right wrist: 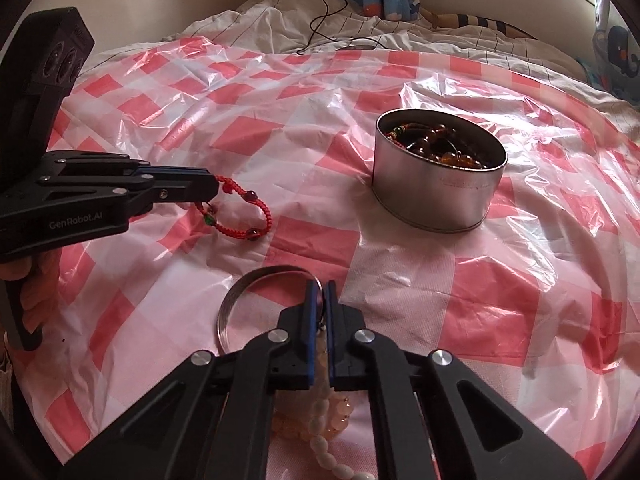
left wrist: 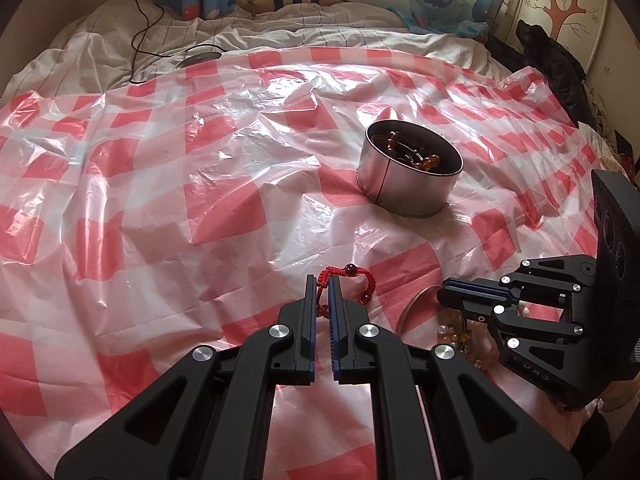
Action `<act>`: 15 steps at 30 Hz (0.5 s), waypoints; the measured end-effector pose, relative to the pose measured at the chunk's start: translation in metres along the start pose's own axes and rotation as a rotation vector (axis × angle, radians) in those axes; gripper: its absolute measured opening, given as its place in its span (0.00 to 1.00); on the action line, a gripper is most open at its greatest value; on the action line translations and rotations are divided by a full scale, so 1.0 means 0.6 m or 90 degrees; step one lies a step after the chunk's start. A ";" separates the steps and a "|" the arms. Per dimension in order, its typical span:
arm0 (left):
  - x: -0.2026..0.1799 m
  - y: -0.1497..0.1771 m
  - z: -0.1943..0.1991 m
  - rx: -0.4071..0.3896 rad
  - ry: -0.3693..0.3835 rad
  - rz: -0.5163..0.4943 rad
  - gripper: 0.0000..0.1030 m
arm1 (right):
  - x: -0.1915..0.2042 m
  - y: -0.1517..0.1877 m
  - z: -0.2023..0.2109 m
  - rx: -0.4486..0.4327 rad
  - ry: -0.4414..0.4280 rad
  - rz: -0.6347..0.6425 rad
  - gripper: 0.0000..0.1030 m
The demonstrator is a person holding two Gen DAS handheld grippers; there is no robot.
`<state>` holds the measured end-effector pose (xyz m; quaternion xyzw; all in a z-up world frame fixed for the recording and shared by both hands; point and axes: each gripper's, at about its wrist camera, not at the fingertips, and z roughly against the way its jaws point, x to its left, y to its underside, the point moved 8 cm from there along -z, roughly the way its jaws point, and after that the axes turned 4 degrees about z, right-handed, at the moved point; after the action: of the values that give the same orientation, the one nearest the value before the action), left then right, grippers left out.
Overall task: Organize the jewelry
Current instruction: 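Lift the red bracelet with the left gripper while the right gripper grasps the silver bangle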
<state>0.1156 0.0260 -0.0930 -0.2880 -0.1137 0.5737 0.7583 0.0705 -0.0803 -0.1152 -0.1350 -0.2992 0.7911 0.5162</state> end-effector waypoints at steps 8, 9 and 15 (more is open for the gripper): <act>-0.009 -0.003 0.005 -0.013 0.002 -0.010 0.05 | -0.045 -0.024 0.058 -0.071 -0.062 -0.100 0.04; -0.010 -0.003 0.005 -0.013 0.002 -0.011 0.05 | -0.054 -0.024 0.060 -0.073 -0.064 -0.112 0.04; -0.027 -0.005 0.010 -0.025 0.007 -0.032 0.05 | -0.093 -0.020 0.069 -0.079 -0.035 -0.143 0.04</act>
<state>0.1098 0.0124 -0.0839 -0.3031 -0.1282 0.5506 0.7671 0.0818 -0.1408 -0.0805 -0.1101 -0.3748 0.7118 0.5837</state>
